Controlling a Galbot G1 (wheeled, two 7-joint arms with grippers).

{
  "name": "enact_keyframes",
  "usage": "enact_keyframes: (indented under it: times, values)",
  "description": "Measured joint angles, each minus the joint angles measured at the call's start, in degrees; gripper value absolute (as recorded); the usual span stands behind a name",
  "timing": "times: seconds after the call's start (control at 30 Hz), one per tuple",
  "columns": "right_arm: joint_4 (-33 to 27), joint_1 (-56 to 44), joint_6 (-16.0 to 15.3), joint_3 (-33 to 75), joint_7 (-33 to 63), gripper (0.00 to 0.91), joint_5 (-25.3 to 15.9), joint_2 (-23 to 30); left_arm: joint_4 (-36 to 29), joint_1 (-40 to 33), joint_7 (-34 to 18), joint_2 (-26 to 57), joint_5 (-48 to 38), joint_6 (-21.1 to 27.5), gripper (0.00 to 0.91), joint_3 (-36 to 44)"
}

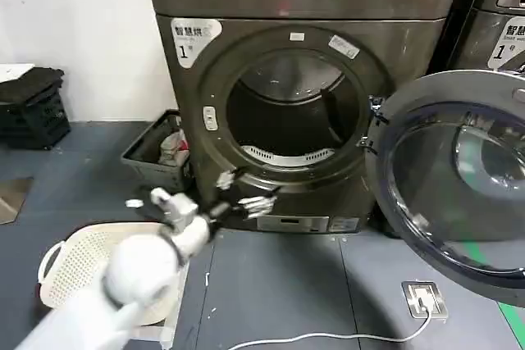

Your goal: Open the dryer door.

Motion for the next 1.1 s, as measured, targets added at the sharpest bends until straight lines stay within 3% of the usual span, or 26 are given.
enact_keyframes:
  times: [0.3,0.63,0.87,1.1]
  values:
    - [-1.81,0.20,1.68,-0.66,-0.97,0.907,0.73,-1.38,-5.68,12.48,-12.51,10.93,-16.04,8.26,0.907,-13.94]
    - [-3.71,0.68,3.78,-1.38,-1.86,0.907,1.07,-2.19,-4.62,24.00,-23.99,17.56,-34.26,9.21,0.907,-30.99]
    - [-4.34,0.71,4.61,-1.22,-2.54,0.907,4.89,-2.17,-2.88,26.11,-31.15,20.39,-43.73,9.20,0.907,-34.11]
    - [-5.76,-0.03,5.53,-0.38,-2.82,0.907,6.32,-2.34,-0.06,26.49,-41.68,23.36,-56.73,9.17,0.907,-33.20]
